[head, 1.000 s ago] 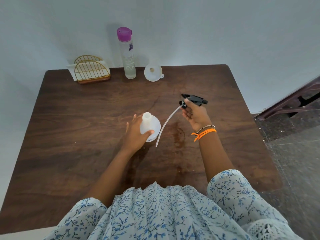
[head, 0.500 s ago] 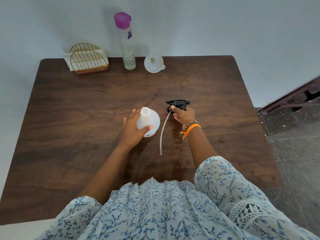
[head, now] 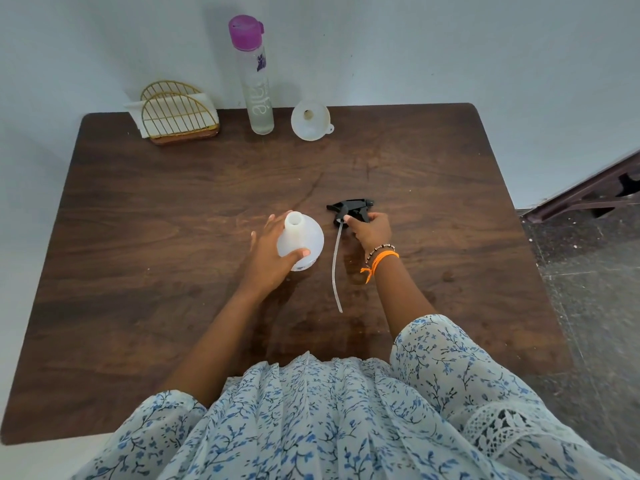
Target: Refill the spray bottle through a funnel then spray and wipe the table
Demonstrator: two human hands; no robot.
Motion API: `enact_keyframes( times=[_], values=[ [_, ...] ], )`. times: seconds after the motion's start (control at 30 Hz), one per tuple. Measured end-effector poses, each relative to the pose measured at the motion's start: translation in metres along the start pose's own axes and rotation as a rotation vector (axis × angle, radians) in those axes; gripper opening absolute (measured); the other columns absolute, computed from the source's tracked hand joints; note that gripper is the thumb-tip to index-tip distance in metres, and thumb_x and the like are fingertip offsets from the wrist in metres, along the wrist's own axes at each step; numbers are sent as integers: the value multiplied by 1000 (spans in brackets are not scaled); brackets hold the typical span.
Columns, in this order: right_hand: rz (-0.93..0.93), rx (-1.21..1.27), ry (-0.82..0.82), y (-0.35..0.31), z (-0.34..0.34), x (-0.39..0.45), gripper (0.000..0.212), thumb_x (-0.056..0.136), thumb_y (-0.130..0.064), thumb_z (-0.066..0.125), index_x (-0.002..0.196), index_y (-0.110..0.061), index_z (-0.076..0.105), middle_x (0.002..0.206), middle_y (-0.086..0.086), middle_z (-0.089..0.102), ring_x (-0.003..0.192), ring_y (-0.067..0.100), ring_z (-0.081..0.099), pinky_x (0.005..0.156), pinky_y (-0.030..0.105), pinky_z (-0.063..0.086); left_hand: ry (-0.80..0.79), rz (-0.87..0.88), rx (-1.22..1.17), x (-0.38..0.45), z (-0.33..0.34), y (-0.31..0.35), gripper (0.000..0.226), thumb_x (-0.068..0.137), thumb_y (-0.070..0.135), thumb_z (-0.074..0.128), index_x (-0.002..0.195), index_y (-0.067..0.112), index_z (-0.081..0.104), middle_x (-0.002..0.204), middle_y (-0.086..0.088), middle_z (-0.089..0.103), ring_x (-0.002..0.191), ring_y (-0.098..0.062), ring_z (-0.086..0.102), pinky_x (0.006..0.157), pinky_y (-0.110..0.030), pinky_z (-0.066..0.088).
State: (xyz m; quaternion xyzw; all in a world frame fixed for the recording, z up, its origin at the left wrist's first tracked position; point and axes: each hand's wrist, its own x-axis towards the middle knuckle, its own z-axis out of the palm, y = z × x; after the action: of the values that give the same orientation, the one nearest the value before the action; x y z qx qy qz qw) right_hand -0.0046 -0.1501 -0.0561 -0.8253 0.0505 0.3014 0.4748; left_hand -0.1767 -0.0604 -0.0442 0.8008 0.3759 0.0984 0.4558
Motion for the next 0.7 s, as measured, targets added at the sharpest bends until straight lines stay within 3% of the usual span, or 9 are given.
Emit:
enact_keyframes(
  times=[0.17,0.23,0.47,0.6,0.7],
  values=[
    [-101,-348,38,-8,-3,-5,62,79,-40,70,125,-5,47,132,14,45,123,32,43,107,41,30,-4,-9,3,-2,-3,4,69,80,33,69,140,28,35,150,2,33,142,-18,19,115,-42,-3],
    [-103,-401,22,-9,-4,-5,62,81,-43,66,127,-7,47,136,14,42,127,32,38,107,40,23,-6,-12,-11,-3,-3,5,69,80,33,70,139,28,36,150,2,34,142,-18,21,115,-43,-2],
    [-124,-277,112,-18,-2,-12,55,83,-37,65,125,-10,41,136,11,39,125,34,31,100,39,26,-77,-28,-46,-2,-14,9,67,81,22,70,138,29,36,149,4,33,142,-21,19,117,-53,8],
    [-218,-162,73,-33,3,-9,45,85,-35,62,120,-12,46,124,8,53,119,29,37,89,34,27,-123,-33,-182,-4,-24,20,69,80,-8,53,137,28,38,150,9,29,143,-15,12,117,-41,12],
    [-290,-141,35,-48,10,-5,39,87,-32,59,118,-10,49,116,9,57,103,18,37,99,34,29,-58,-102,-314,2,-31,25,67,80,-11,43,129,34,46,145,11,36,134,-9,26,108,-32,25]
  ],
)
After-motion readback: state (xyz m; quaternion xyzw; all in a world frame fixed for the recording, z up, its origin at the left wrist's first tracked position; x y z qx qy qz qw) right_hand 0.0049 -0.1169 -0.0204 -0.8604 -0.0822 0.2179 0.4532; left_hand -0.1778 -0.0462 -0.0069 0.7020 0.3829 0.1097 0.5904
